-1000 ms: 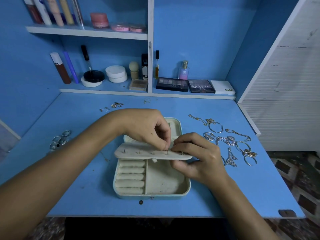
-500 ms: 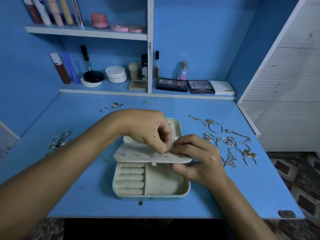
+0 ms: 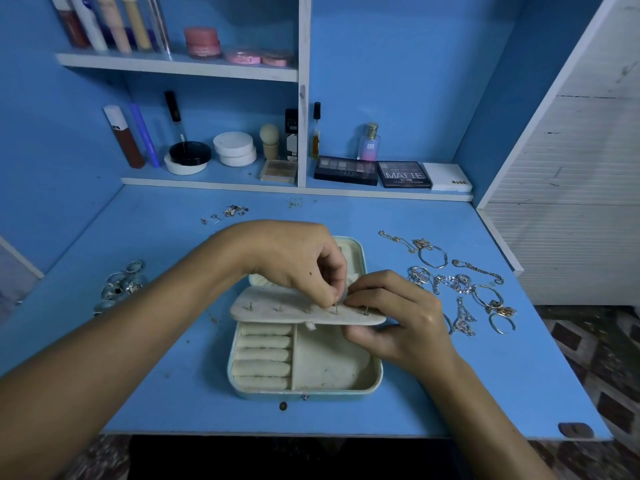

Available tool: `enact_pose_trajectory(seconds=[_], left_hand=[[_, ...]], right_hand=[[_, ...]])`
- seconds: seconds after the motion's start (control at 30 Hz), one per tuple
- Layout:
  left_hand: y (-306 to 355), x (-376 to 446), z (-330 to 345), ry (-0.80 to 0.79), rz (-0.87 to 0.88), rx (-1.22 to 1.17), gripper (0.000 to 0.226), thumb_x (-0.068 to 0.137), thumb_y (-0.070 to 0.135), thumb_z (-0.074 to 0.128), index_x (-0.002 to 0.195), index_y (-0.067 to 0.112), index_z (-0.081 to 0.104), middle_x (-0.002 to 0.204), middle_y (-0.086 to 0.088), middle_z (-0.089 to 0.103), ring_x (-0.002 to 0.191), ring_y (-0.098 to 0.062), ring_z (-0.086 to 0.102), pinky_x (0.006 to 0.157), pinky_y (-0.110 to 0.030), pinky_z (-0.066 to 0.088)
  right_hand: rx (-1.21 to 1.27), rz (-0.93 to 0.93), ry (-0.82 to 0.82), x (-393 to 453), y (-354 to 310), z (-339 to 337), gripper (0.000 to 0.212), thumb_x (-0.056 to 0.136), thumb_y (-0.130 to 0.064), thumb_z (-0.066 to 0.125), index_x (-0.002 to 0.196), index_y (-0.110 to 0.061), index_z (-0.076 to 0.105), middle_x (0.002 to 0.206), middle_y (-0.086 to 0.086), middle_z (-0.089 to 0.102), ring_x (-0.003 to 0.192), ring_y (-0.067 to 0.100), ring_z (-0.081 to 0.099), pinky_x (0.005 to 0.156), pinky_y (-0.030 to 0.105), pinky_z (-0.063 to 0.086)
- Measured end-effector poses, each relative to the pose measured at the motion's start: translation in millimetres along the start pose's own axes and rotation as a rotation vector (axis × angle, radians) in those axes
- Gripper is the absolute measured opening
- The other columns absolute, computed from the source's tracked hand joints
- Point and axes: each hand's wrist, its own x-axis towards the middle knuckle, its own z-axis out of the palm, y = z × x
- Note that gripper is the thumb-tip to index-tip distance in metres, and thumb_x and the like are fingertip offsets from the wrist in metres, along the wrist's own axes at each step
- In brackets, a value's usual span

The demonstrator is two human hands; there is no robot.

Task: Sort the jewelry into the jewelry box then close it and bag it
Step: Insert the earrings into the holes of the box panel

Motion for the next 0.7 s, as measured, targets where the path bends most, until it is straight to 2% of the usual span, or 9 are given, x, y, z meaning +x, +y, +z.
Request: enact_pose_trajectory(seconds=[0.1, 0.2, 0.4, 0.47, 0.57, 0.7], left_hand=[[-3.6, 0.0, 0.7, 0.019, 0.01, -0.005, 0.015, 0.081, 0.013, 0.072, 0.076, 0.027, 0.073, 0.073, 0.015, 0.069, 0.069, 0.001, 0.059, 0.074, -0.025, 0.05], [-6.5, -1.5, 0.5, 0.043, 0.03, -0.02, 0.013, 0.084, 0.015, 0.072, 0.079, 0.026, 0.074, 0.073, 0.015, 0.069, 0.068, 0.003, 0.058, 0.069, -0.015, 0.046], [-23.4, -8.7, -5.8, 0.157, 0.081, -0.076, 0.009, 0.091, 0.021, 0.071, 0.089, 0.027, 0.077, 0.088, 0.008, 0.075, 0.081, -0.003, 0.066, 0.075, -0.015, 0.048], [-32.2, -14.3, -9.7, 0.247, 0.104, -0.168, 0.009, 0.094, 0.022, 0.068, 0.092, 0.025, 0.076, 0.09, 0.004, 0.076, 0.088, -0.009, 0.069, 0.079, -0.021, 0.051], [-46.7, -20.2, -13.1, 0.433, 0.108, -0.313, 0.017, 0.098, 0.018, 0.06, 0.091, 0.021, 0.075, 0.086, 0.001, 0.075, 0.084, -0.01, 0.068, 0.077, -0.027, 0.051], [-67.4, -23.4, -8.3, 0.658, 0.116, -0.552, 0.021, 0.094, 0.029, 0.06, 0.081, 0.028, 0.076, 0.08, 0.003, 0.071, 0.077, -0.008, 0.064, 0.067, -0.02, 0.046]], right_hand=[[0.019, 0.016, 0.0, 0.1, 0.6, 0.7, 0.009, 0.076, -0.012, 0.081, 0.079, -0.005, 0.076, 0.087, 0.006, 0.071, 0.077, 0.017, 0.069, 0.062, 0.033, 0.055], [0.023, 0.037, 0.008, 1.6, 0.3, 1.1, 0.009, 0.073, -0.009, 0.082, 0.078, -0.005, 0.076, 0.087, 0.006, 0.071, 0.077, 0.017, 0.069, 0.064, 0.031, 0.055], [0.042, 0.107, 0.03, 10.1, -1.9, 0.8, 0.012, 0.072, -0.008, 0.083, 0.079, -0.003, 0.075, 0.086, 0.004, 0.07, 0.08, 0.008, 0.067, 0.075, 0.017, 0.05], [0.054, 0.156, 0.025, 14.9, -0.9, -0.3, 0.016, 0.075, -0.016, 0.085, 0.083, -0.005, 0.075, 0.085, 0.001, 0.07, 0.081, 0.007, 0.067, 0.075, 0.016, 0.049], [0.088, 0.257, 0.002, 24.2, -2.1, -2.3, 0.022, 0.077, -0.028, 0.084, 0.087, -0.01, 0.076, 0.085, -0.004, 0.07, 0.081, 0.008, 0.067, 0.071, 0.02, 0.05], [0.198, 0.496, -0.075, 38.7, -2.6, -3.3, 0.016, 0.079, -0.03, 0.083, 0.087, -0.019, 0.074, 0.079, -0.012, 0.069, 0.071, 0.011, 0.064, 0.063, 0.031, 0.052]])
